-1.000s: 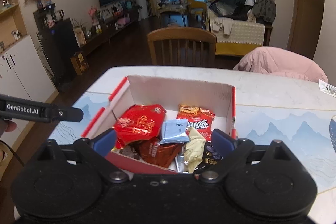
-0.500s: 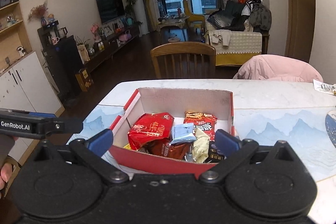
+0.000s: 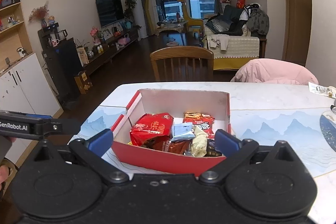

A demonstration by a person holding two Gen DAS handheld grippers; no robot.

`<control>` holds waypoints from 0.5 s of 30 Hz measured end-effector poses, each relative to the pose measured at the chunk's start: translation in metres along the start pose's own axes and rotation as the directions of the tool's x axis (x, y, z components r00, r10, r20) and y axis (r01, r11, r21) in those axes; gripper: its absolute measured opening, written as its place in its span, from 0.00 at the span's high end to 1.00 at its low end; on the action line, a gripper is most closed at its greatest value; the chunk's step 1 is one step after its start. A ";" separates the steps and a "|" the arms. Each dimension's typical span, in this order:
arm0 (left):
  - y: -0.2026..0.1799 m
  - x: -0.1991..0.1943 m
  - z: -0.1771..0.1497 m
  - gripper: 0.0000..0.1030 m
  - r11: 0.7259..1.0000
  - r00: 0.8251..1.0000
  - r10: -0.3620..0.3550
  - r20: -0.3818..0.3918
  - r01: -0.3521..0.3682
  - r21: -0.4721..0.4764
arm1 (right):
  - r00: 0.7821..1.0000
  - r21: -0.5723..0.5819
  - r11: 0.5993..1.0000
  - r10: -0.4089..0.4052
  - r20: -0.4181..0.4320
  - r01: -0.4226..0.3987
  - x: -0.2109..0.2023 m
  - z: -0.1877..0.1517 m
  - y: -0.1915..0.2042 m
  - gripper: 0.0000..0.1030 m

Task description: Organize snacks

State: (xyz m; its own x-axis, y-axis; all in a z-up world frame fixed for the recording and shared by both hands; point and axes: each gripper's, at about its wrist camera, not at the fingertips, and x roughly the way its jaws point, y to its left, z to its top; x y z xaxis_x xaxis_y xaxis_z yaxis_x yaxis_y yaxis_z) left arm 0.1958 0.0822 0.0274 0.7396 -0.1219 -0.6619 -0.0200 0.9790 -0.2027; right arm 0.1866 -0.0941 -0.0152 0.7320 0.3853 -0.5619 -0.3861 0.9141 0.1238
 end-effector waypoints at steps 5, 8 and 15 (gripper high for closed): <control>-0.002 -0.006 -0.001 0.02 1.000 1.000 0.000 0.008 0.000 0.002 | 1.000 -0.004 1.000 -0.008 0.008 0.008 -0.002 -0.001 0.000 0.00; -0.004 -0.009 -0.002 0.02 1.000 1.000 0.001 0.013 -0.001 0.003 | 1.000 -0.003 1.000 -0.016 0.016 0.016 -0.005 -0.002 0.001 0.00; -0.005 -0.014 -0.002 0.02 1.000 1.000 -0.008 0.021 0.008 -0.007 | 1.000 0.007 1.000 -0.012 0.028 0.012 -0.009 -0.002 0.003 0.00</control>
State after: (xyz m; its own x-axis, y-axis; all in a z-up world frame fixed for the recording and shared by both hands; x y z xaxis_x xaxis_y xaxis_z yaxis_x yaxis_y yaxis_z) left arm 0.1844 0.0784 0.0358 0.7537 -0.1261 -0.6451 -0.0189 0.9769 -0.2130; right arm 0.1775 -0.0947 -0.0116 0.7524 0.3773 -0.5399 -0.3733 0.9196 0.1224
